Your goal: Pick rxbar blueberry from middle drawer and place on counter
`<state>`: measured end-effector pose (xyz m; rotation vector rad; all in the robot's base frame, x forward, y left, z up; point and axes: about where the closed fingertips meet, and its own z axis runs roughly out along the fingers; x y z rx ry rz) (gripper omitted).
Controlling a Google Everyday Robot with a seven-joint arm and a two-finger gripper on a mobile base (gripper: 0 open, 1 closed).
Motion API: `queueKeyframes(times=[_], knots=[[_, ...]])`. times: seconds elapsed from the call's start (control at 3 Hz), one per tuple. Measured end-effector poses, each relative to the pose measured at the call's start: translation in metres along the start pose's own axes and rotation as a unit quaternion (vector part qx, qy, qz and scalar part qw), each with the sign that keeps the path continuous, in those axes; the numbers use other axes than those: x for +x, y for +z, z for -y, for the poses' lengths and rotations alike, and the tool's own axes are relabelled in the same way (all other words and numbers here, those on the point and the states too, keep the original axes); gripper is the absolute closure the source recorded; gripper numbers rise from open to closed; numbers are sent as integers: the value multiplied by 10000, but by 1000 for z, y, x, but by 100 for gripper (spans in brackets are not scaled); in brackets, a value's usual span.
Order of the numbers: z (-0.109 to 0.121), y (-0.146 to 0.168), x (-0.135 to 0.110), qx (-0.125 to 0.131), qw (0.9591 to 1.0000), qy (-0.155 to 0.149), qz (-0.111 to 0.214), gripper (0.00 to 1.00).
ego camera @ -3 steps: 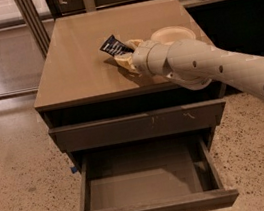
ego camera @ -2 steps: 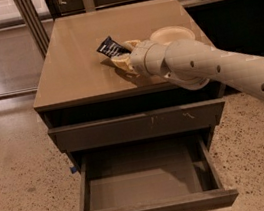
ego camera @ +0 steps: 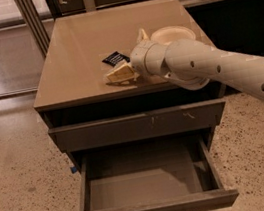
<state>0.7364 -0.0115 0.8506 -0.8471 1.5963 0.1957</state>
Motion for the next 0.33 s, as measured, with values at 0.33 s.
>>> queueKeyframes(times=[0.33], knots=[[0, 0, 0, 0, 10000, 0, 0, 0]])
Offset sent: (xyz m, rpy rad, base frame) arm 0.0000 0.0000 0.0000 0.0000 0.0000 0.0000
